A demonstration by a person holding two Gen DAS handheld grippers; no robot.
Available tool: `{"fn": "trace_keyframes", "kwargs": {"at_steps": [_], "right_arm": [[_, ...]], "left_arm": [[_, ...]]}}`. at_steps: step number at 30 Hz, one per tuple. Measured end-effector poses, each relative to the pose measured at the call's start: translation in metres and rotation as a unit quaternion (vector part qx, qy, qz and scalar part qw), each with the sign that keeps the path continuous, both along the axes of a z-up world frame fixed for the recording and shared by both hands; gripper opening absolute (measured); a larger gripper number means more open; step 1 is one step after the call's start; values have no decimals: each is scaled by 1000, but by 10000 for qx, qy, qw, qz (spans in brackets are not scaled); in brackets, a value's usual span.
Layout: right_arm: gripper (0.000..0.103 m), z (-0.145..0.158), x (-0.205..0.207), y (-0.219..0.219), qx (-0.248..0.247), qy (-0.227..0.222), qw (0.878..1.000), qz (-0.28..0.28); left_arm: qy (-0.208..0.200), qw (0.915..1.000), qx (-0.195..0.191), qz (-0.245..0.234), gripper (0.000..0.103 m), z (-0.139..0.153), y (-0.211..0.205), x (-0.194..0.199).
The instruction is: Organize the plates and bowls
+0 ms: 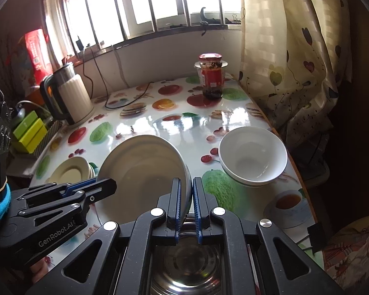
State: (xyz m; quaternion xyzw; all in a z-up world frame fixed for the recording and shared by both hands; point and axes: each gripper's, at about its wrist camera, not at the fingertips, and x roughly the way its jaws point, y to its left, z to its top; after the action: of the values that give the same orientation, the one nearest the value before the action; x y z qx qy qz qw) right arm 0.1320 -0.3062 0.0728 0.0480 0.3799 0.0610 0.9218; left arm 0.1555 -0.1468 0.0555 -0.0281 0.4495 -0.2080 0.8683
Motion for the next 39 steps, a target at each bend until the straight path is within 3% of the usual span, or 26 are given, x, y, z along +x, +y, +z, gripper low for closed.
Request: {"fn": "trace_keyframes", "kwargs": {"at_steps": [20, 39], "right_arm": [[10, -17, -54, -28, 87, 185, 9984, -534], [11, -37, -58, -36, 272, 404, 9967, -649]], "left_arm": [[414, 9980, 125, -458, 14, -25, -28, -29], [522, 9971, 204, -506, 14, -33, -37, -30]]}}
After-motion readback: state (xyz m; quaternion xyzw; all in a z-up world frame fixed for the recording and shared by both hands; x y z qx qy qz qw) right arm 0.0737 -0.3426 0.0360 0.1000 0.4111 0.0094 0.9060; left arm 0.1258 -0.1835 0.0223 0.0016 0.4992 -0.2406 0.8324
